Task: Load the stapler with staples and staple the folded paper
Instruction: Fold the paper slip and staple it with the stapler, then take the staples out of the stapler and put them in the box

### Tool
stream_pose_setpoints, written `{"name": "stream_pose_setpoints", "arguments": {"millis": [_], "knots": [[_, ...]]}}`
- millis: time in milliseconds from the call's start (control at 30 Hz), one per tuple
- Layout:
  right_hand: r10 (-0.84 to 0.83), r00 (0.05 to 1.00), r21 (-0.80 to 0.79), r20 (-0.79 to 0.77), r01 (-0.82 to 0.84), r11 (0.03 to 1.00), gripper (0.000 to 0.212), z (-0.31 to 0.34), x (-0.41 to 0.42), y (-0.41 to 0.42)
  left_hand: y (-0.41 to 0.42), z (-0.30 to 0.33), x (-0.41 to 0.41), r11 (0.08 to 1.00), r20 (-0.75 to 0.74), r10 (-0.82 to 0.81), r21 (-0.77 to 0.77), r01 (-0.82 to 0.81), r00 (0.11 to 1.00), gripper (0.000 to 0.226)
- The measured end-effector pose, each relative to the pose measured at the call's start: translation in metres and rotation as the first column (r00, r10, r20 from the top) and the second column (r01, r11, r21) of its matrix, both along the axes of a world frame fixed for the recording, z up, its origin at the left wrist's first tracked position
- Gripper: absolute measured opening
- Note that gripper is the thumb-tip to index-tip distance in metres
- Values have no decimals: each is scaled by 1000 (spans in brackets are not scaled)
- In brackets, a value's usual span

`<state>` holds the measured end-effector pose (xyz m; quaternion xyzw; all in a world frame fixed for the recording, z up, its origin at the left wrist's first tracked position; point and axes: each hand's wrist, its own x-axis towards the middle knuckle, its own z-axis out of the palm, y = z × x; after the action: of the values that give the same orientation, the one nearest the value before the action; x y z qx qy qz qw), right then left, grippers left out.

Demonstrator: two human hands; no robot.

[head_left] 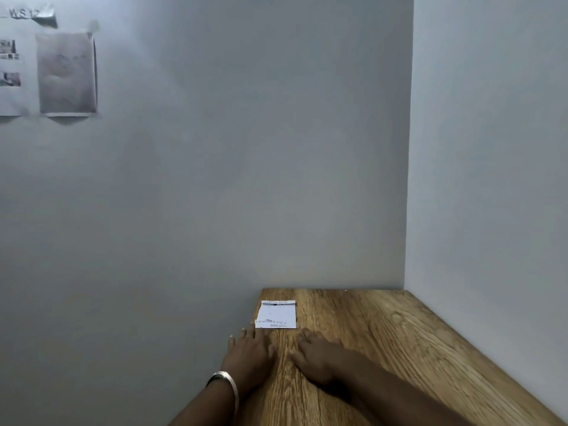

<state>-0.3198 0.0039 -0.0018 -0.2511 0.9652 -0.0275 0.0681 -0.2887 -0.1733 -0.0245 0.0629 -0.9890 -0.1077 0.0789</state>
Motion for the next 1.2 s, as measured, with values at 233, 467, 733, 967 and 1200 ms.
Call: {"name": "stream_pose_setpoints", "arguments": {"millis": [233,467,733,967,1200], "knots": [[15,999,13,34,-15,1000,63,13,55,32,22,6,48,998,99,-55,18,54,994,49],[41,999,-25,-9,-41,999,49,23,118,61,53,22,114,987,149,-156,-10,159,976,44],[73,997,-104,-29,-76,992,32,24,190,90,88,36,192,960,128,-280,52,275,952,40],[103,985,-187,-138,-128,974,35,22,253,113,113,27,249,927,-13,-363,100,362,932,35],[47,984,-241,-174,-89,967,31,14,273,117,126,18,270,903,-159,-384,140,405,910,33]]}}
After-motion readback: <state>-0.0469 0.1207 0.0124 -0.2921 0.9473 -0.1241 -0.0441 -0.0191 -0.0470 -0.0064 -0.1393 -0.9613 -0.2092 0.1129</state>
